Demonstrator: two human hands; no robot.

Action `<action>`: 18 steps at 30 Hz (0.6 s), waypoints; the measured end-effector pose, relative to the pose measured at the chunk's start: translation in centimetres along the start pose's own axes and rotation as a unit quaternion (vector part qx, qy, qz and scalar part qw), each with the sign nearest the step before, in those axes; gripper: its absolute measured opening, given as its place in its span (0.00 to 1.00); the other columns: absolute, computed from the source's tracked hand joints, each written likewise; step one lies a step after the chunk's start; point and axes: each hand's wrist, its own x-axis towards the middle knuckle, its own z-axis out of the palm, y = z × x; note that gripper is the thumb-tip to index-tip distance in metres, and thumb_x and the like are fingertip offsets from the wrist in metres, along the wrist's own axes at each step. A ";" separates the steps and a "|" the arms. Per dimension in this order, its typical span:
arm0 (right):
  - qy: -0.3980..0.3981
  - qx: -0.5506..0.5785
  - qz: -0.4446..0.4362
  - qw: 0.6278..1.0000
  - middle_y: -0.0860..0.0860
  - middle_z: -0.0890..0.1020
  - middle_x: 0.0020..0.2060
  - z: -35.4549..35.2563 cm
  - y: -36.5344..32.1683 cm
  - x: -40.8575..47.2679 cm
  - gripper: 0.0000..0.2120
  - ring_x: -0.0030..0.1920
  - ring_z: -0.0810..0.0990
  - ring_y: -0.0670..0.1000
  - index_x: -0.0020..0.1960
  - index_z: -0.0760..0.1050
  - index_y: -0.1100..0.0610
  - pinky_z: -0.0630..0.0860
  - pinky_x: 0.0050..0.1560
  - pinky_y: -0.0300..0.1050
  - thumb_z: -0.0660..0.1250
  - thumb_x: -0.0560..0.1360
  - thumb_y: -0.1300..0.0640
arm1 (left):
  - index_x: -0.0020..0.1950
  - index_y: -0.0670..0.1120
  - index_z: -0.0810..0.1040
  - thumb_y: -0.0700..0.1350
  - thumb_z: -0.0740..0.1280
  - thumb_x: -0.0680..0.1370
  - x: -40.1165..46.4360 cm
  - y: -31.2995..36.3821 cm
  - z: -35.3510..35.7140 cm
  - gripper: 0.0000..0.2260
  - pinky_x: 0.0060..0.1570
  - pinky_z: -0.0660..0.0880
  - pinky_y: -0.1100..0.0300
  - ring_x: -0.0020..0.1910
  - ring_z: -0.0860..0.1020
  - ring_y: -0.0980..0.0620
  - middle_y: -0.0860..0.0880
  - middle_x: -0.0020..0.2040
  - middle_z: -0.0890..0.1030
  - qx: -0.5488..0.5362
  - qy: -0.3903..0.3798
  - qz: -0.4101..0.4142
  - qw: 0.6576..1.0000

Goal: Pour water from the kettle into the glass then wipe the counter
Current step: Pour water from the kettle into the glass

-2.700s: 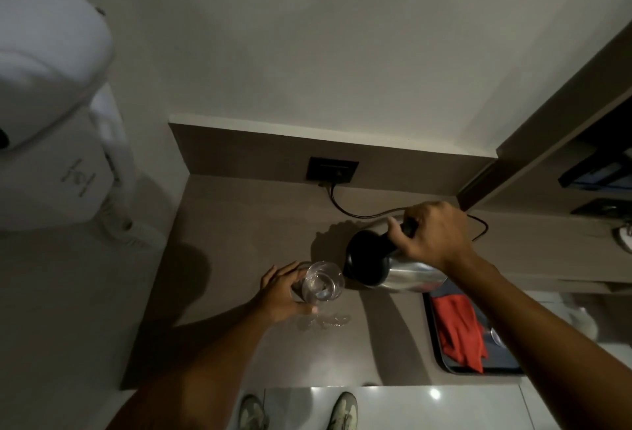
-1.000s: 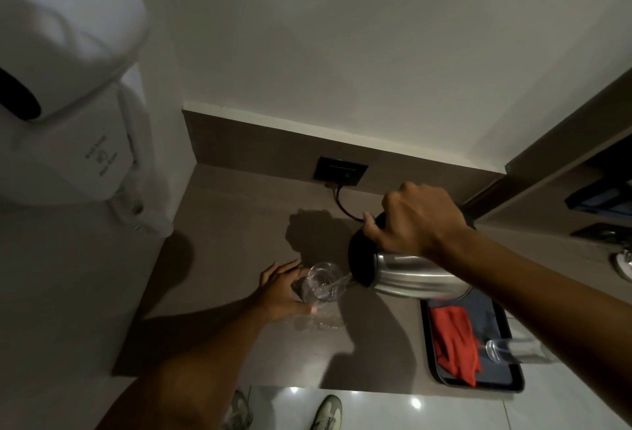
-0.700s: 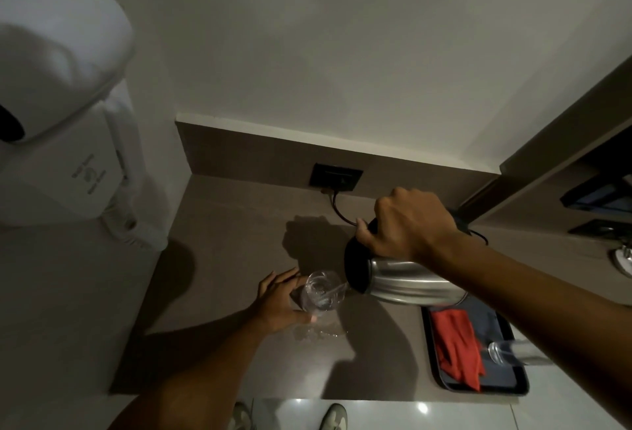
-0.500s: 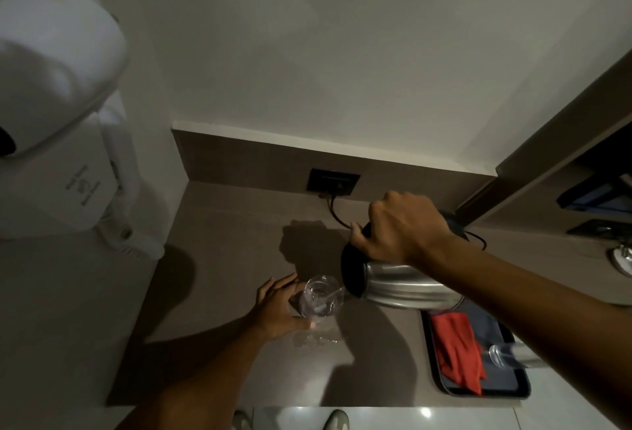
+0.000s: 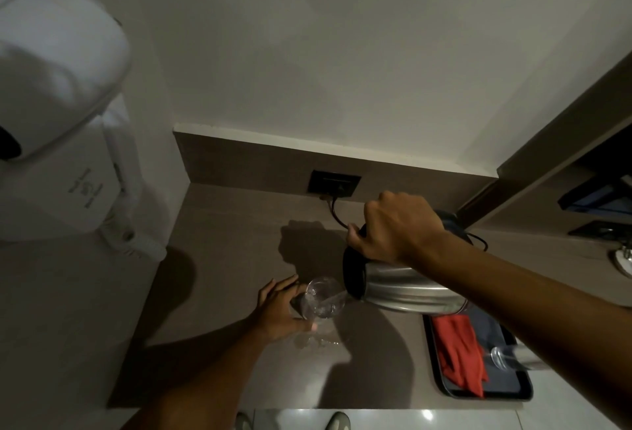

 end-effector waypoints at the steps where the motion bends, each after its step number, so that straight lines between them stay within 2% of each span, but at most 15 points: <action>1: 0.000 0.001 -0.001 1.000 0.49 0.69 0.24 0.1 0.0 0.0 0.26 0.23 0.66 0.47 0.28 0.66 0.54 0.60 0.25 0.38 0.52 0.77 0.38 | 0.74 0.60 0.61 0.63 0.77 0.62 -0.1 0.1 -0.1 0.44 0.73 0.55 0.44 0.77 0.45 0.45 0.58 0.79 0.55 0.000 -0.001 0.000 1.000; 4: -0.001 0.008 0.000 1.000 0.49 0.69 0.24 0.2 0.0 0.2 0.26 0.22 0.66 0.47 0.29 0.66 0.54 0.62 0.26 0.38 0.52 0.77 0.38 | 0.75 0.59 0.61 0.62 0.77 0.63 -0.1 0.3 -0.2 0.44 0.73 0.55 0.45 0.77 0.45 0.45 0.58 0.79 0.55 0.000 -0.002 -0.004 1.000; 9: 0.002 0.014 -0.004 1.000 0.49 0.70 0.25 0.4 0.0 0.3 0.25 0.23 0.67 0.47 0.30 0.66 0.54 0.63 0.27 0.38 0.52 0.77 0.38 | 0.74 0.59 0.63 0.66 0.76 0.61 0.1 -0.3 0.3 0.45 0.72 0.49 0.55 0.77 0.47 0.46 0.58 0.78 0.57 0.008 0.017 0.010 1.000; 12: 0.008 0.024 -0.005 1.000 0.49 0.70 0.24 0.6 0.1 0.3 0.25 0.23 0.67 0.47 0.29 0.66 0.54 0.62 0.26 0.38 0.53 0.77 0.38 | 0.74 0.59 0.63 0.67 0.76 0.60 0.3 -0.5 0.3 0.45 0.73 0.50 0.54 0.78 0.48 0.46 0.62 0.75 0.57 0.005 0.016 0.013 1.000; 18: 0.062 0.096 0.027 0.993 0.48 0.67 0.20 2.8 1.5 -0.5 0.28 0.19 0.63 0.48 0.25 0.67 0.56 0.61 0.23 0.38 0.54 0.75 0.38 | 0.75 0.57 0.62 0.63 0.77 0.63 -0.2 0.0 0.1 0.44 0.74 0.54 0.49 0.77 0.46 0.46 0.58 0.78 0.56 -0.008 0.012 0.008 1.000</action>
